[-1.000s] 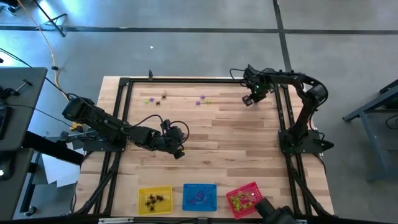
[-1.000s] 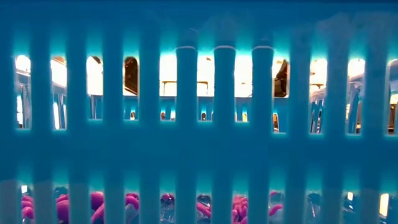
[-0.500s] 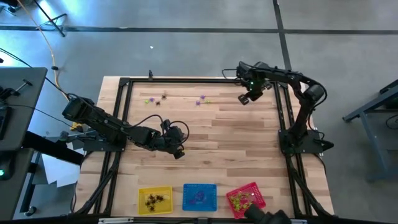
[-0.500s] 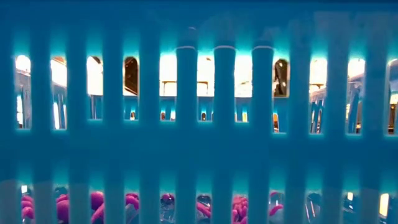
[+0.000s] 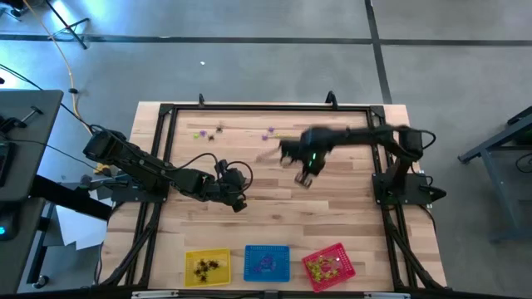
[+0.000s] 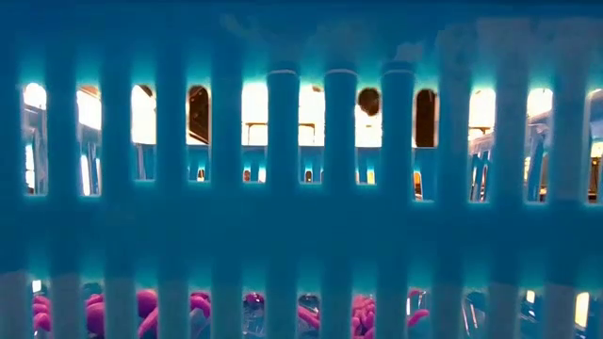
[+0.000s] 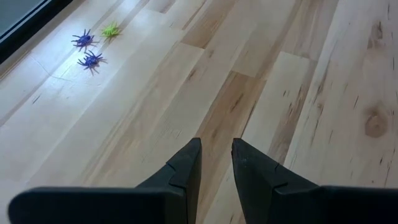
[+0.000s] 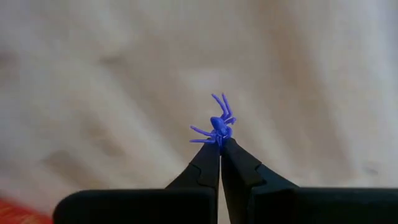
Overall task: Sort Halloween decoration
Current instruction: Put the violet spider toy into the blue bin
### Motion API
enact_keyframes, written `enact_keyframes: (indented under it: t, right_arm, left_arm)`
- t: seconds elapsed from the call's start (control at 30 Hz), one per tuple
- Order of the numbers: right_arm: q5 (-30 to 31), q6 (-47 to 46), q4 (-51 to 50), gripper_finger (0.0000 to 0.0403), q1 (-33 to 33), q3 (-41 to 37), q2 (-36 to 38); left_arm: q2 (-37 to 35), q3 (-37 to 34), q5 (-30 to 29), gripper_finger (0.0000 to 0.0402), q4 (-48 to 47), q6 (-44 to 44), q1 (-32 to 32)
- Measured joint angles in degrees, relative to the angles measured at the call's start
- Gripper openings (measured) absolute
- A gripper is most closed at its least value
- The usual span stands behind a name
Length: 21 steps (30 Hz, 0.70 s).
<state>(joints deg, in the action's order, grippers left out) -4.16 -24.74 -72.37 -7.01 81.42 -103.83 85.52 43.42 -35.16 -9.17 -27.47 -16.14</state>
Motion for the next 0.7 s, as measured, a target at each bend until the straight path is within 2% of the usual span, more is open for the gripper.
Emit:
enact_keyframes:
  t: [0.2, 0.37, 0.5, 0.7]
  right_arm:
    - [-0.6, -11.6, 8.0, 0.0, 17.1, 3.4, 0.0]
    - [-0.5, -22.7, 15.3, 0.0, 27.7, 6.6, 0.0]
    - [-0.1, -28.5, 24.5, 0.0, 33.6, 8.1, 0.1]
    - [5.7, -30.4, 36.9, 0.0, 37.9, 8.3, -0.5]
  left_arm:
    - [0.0, 0.0, 0.0, 0.0078, 0.0, -2.1, 0.0]
    - [0.0, 0.0, 0.0, 0.0078, 0.0, -3.0, 0.0]
    - [0.0, 0.0, 0.0, 0.0078, 0.0, -3.0, 0.0]
    - [0.0, 0.0, 1.0, 0.0078, 0.0, -3.6, 0.0]
